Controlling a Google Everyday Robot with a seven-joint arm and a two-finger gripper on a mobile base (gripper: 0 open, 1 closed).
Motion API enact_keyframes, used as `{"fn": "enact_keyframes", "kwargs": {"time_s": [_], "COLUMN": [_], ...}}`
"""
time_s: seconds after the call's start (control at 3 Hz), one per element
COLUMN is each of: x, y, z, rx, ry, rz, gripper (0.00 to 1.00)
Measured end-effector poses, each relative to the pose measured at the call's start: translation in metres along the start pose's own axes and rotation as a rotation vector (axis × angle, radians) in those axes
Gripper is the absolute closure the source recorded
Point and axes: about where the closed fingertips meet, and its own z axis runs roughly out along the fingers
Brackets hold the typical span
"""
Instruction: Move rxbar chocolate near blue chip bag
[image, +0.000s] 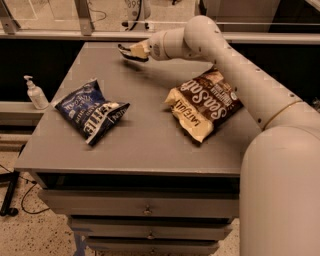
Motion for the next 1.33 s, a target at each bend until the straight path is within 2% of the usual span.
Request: {"fn": "enact_keyframes", "kwargs": {"time_s": [0.33,0.67,1.33], "x": [-0.003,-0.001,0.025], "y": [0.028,0.073,0.155], "z": [-0.016,-0.03,-0.046], "rx": [-0.08,-0.185,-0.365], "ry": [-0.002,0.027,0.094], "rz": [-0.024,-0.092,-0.193], "gripper": [1.0,1.0,1.0]}}
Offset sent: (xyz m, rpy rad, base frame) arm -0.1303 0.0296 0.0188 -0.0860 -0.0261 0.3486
